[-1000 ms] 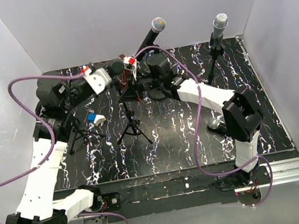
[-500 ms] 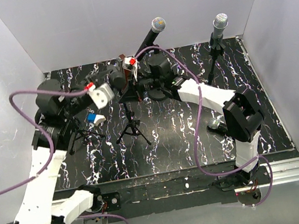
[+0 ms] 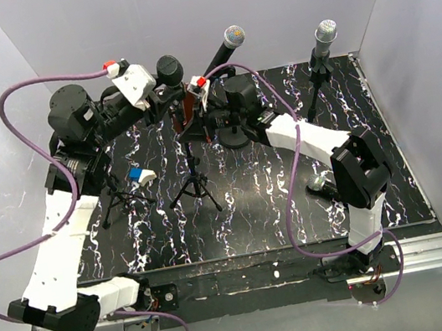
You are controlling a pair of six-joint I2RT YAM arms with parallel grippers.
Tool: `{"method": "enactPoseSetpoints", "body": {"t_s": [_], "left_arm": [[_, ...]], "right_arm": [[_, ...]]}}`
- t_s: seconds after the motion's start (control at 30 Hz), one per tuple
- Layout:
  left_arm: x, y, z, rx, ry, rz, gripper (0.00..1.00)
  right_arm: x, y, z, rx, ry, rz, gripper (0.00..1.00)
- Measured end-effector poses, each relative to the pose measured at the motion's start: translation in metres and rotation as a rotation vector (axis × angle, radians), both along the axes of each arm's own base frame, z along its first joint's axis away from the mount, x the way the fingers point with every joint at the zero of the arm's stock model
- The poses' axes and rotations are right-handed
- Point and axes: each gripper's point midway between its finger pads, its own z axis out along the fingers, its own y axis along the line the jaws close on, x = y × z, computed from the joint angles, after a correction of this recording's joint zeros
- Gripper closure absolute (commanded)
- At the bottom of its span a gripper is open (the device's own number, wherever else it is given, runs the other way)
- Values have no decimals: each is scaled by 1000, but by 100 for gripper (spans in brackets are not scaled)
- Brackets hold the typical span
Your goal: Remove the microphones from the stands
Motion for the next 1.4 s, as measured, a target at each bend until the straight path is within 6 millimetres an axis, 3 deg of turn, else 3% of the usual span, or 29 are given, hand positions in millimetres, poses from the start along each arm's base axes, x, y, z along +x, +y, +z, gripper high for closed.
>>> {"method": "enactPoseSetpoints", "body": {"t_s": [0.2,0.4,0.5,0.63,0.8,0.87,0.97,1.1,1.27,1.4], "left_arm": [[4,9,5,-7,-4,67,100],[14,37,50,-35,-131,235,100],[14,46,70,-47,-201,283,100],[15,50,74,-49,-221,311,100],[18,49,67,-80,-167,313,100],[21,46,62,-106,-121,305,100],[26,40,53,-140,-44,290,100],[32,24,36,-141,72,229,100],[31,-2,18,-102,185,93,100],[26,-13,4,-88,247,23,100]], "right_arm": [[0,1,1,0,-34,8,99],[-7,-1,1,-12,-126,45,99],[-14,-8,-3,-28,-199,68,67],[-29,-22,-11,-72,-244,108,36],[-50,-49,-31,-158,-221,113,24],[-58,-63,-27,-185,-205,103,22],[-61,-86,-1,-178,-203,61,21],[-58,-115,52,-128,-238,-22,21],[-60,-115,132,7,-329,-69,22],[-48,-106,184,122,-378,-109,23]]}}
